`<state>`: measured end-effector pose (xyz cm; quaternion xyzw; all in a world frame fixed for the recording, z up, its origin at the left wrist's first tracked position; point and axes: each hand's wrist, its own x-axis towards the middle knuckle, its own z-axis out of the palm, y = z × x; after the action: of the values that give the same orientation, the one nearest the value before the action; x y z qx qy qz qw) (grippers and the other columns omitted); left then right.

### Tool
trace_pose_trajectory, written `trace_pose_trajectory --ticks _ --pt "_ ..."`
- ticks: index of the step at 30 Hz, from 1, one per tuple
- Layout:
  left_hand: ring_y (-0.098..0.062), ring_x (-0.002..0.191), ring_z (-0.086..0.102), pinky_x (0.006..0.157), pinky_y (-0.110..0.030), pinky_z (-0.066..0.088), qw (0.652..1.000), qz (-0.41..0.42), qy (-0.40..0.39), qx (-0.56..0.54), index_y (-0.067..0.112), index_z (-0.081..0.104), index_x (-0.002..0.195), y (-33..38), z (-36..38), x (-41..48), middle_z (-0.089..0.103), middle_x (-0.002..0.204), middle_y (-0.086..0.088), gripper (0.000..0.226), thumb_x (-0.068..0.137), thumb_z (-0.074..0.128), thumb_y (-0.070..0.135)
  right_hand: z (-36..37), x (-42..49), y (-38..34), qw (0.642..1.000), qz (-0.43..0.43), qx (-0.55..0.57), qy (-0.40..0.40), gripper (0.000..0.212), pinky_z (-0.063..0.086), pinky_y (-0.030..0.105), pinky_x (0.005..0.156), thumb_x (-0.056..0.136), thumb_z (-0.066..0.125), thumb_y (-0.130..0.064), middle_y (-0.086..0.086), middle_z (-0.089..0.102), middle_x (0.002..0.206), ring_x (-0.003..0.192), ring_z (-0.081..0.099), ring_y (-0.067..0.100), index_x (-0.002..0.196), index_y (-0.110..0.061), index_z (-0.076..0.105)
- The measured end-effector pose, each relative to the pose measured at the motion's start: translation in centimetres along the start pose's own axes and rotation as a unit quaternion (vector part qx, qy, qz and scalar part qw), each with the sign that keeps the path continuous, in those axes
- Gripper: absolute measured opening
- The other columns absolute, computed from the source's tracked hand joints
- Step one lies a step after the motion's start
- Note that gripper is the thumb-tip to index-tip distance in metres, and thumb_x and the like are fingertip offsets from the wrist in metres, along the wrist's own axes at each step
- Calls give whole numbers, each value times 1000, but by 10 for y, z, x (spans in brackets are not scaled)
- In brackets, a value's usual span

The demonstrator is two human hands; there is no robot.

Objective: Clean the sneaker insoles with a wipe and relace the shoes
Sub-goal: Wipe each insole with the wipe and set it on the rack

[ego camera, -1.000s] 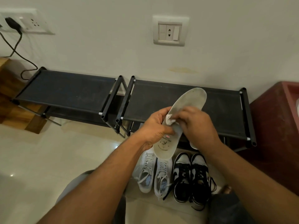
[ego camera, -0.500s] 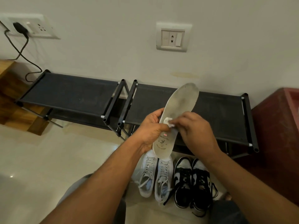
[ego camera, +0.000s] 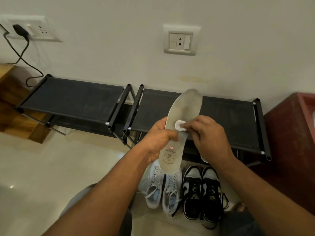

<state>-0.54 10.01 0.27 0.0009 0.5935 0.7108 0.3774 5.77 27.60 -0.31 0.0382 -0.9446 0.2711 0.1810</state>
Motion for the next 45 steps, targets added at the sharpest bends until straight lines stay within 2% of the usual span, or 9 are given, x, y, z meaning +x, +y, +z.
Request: trace_pose_trajectory --ticks 5,17,21,25,29,33,37,41,45 --pt "-19 85 74 75 -31 61 999 -7 12 -35 12 75 115 1 4 -2 78 101 -9 16 100 70 10 -6 4 9 1000 -7 11 12 21 54 27 82 91 75 -7 -5 70 97 91 64 13 108 -17 80" --pt "-19 85 72 71 -33 58 999 -16 -28 35 8 66 133 4 0 -6 76 105 -9 33 100 67 4 -15 12 19 995 74 -9 73 21 59 35 75 92 77 -13 -2 70 94 80 61 7 112 -19 80" --pt "-20 86 72 73 -32 60 999 -16 -25 20 9 66 132 3 -1 -6 75 103 -11 34 99 65 -2 -2 -1 -3 1000 -25 -7 -10 23 56 30 72 90 79 -12 -2 67 89 78 65 17 112 -19 80" --pt "-18 85 71 73 -33 58 998 -10 -45 43 13 67 131 2 0 -5 75 105 -9 34 100 65 1 -14 13 15 996 63 7 63 21 58 32 75 91 77 -11 -2 70 94 82 68 16 110 -19 81" --pt "-22 88 71 76 -33 60 999 -10 -44 6 9 67 127 0 0 -5 74 102 -12 32 99 63 -5 -1 -2 -12 998 -52 -28 -3 19 60 39 69 88 79 -11 3 70 90 79 68 24 107 -15 81" --pt "-19 86 71 75 -33 58 997 -13 -59 53 12 68 129 1 0 -5 75 104 -8 32 100 65 1 -15 14 15 994 66 -14 84 18 59 38 74 91 77 -13 -1 70 93 81 65 14 108 -19 81" --pt "-23 88 71 78 -35 59 998 -11 -63 29 14 70 115 0 0 -7 74 100 -11 26 99 62 -5 -4 -1 -12 999 -41 0 -9 20 59 33 74 90 78 -12 -1 70 94 82 68 18 109 -17 81" --pt "-22 90 71 80 -36 58 995 -17 -75 64 13 68 130 0 -1 -5 75 109 -11 32 100 65 2 -14 15 15 994 71 -1 78 19 57 31 76 90 78 -9 -1 71 95 81 63 9 107 -17 81" --pt "-24 91 71 81 -36 58 997 -9 -72 29 15 70 117 -2 -1 -6 75 102 -10 28 99 62 -5 -2 -2 -11 999 -41 20 -10 21 59 35 75 89 78 -9 -1 70 95 84 68 19 107 -18 81"
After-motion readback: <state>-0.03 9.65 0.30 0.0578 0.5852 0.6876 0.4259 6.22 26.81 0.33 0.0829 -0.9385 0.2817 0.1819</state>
